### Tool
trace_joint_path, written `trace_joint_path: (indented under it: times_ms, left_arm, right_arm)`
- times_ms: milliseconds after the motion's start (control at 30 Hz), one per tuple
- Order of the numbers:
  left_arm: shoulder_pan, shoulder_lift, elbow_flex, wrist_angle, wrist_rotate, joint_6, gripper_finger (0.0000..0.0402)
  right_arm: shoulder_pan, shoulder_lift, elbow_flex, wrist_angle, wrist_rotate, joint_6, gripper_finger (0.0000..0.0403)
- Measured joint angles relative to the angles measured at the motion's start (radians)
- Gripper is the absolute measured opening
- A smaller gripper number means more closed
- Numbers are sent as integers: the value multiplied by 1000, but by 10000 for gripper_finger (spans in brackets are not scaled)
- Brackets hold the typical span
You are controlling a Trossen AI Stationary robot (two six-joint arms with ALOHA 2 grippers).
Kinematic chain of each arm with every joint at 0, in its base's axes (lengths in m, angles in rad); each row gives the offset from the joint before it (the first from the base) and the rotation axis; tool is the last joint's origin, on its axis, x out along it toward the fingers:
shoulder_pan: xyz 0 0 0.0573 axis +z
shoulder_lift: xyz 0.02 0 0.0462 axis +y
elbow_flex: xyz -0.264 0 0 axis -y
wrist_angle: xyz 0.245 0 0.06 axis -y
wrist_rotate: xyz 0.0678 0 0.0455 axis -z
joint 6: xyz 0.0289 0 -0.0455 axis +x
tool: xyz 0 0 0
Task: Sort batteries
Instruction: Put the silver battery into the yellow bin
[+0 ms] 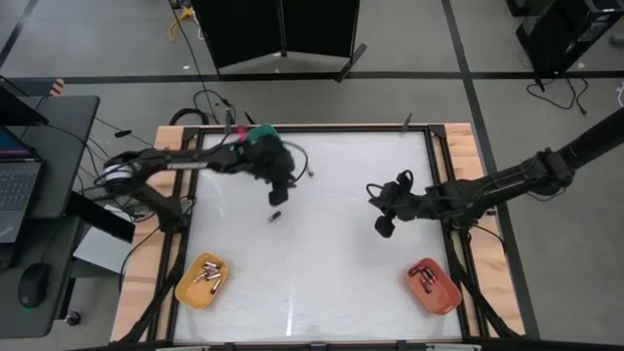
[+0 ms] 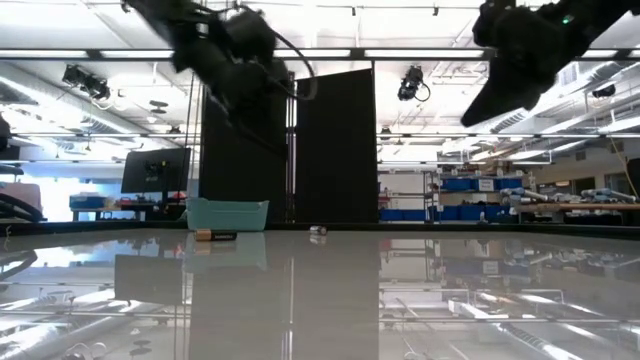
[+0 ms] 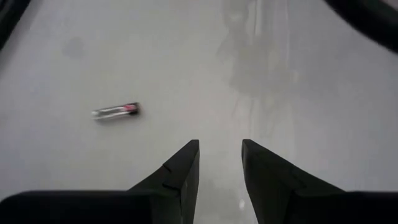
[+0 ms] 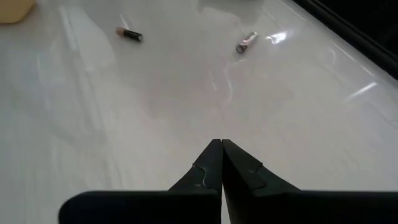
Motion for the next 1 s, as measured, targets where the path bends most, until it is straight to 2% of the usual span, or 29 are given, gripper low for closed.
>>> trace_joint_path:
  times_ms: [333,500,767,1000]
  left_arm:
    - [121,329,406,-356,1,555,120]
    - [151,459,551,-442,-28,725,120]
    - [178,585,649,-473,-53,865,119]
    - [179,603,652,-465,-71,950,119]
  right_arm:
    - [-31,0,-77,106,-40,-26,12]
    - [-30,0,-107,143,-60,-27,12]
    - [-30,0,-145,170,-62,-25,12]
    - [-30,0,-153,194,-86,-32,12]
